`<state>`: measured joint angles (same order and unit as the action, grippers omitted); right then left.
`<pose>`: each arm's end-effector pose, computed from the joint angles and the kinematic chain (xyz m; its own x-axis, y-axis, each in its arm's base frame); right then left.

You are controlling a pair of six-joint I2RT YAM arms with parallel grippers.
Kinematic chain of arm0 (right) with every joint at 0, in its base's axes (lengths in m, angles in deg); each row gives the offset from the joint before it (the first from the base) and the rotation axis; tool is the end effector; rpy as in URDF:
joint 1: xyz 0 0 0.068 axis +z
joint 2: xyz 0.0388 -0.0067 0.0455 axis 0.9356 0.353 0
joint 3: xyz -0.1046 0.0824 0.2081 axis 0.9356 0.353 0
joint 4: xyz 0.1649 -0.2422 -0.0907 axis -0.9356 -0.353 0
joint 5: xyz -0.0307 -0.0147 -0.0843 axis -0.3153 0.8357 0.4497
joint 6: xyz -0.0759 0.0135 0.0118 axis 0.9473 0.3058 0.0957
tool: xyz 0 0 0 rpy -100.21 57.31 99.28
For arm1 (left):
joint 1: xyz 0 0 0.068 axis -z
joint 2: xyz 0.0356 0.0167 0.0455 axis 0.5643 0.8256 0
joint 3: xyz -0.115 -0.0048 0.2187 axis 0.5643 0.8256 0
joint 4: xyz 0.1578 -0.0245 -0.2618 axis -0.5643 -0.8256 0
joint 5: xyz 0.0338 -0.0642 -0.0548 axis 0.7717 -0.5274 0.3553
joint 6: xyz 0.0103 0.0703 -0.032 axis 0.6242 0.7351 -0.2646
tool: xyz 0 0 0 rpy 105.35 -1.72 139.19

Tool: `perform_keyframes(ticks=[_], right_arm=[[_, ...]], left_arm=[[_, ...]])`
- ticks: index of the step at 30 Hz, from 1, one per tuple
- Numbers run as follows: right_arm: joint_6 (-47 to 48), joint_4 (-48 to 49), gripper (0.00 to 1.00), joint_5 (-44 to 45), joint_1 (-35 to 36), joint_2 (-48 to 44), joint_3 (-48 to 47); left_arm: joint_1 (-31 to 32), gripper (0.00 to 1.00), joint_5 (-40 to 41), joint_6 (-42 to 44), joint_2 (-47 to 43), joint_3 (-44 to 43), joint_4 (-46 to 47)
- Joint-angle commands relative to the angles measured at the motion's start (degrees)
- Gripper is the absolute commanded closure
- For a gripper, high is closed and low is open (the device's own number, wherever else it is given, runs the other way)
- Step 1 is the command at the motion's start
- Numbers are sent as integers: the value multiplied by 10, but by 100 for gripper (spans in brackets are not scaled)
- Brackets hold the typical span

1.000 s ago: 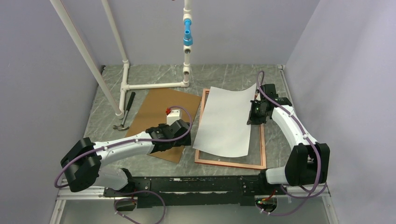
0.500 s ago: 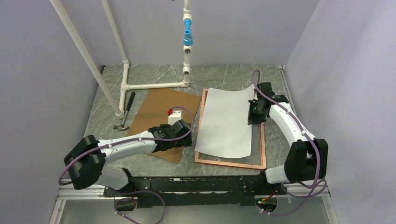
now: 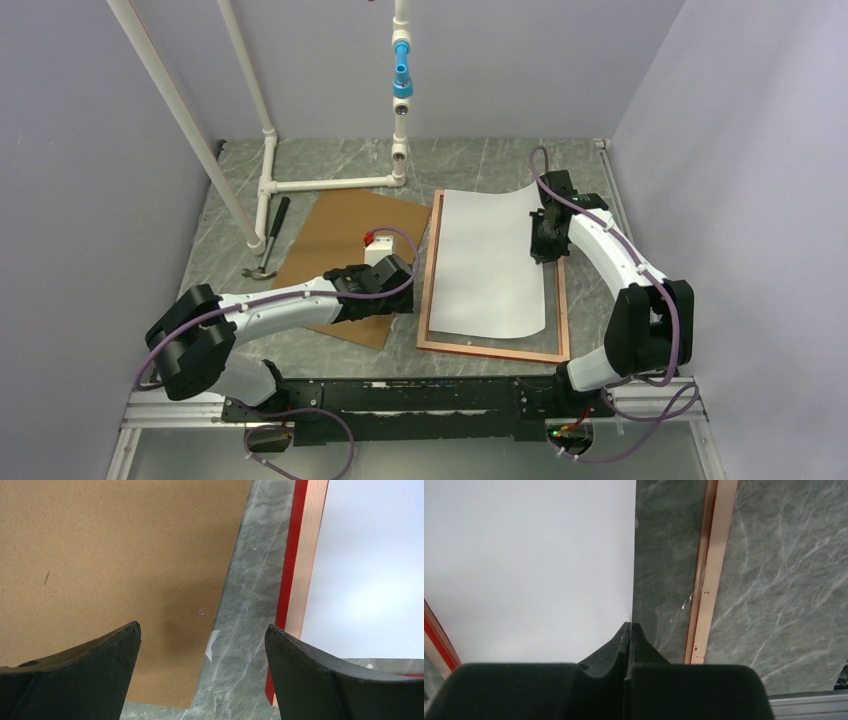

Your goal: Put the photo into the frame

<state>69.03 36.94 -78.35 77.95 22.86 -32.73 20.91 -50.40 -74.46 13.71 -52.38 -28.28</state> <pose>0.3372 0.0447 0.1772 -0.9259 0.1295 -0.3549 0.1365 0.9906 0.0055 0.2085 -0.2549 0.1178 -0.8037 -0.0959 -0.5873 0.0228 0.9812 -0.1915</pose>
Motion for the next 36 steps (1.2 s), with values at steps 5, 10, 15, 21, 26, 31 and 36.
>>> perform_keyframes(ticks=[5, 10, 15, 21, 26, 31, 36], right_arm=[[7, -6, 100, 2, 14, 2, -7], [8, -10, 100, -9, 18, -10, 0], [5, -21, 100, -7, 27, -3, -12], [-5, -35, 100, 20, 48, 7, -17], [-18, -65, 100, 72, 74, 23, -40], [-23, -77, 100, 90, 86, 30, -43], [-24, -70, 100, 98, 88, 34, -40]], left_arm=[[-2, 4, -5, 12, 7, -25, 0], [-2, 4, -8, 13, 10, -27, 0], [-2, 4, -7, 13, 7, -29, -6], [-2, 3, -5, 10, -1, -22, -3], [-2, 3, -12, 13, 9, -31, -7], [-2, 3, -11, 14, 13, -36, -12], [-2, 3, -13, 13, 12, -32, -9]])
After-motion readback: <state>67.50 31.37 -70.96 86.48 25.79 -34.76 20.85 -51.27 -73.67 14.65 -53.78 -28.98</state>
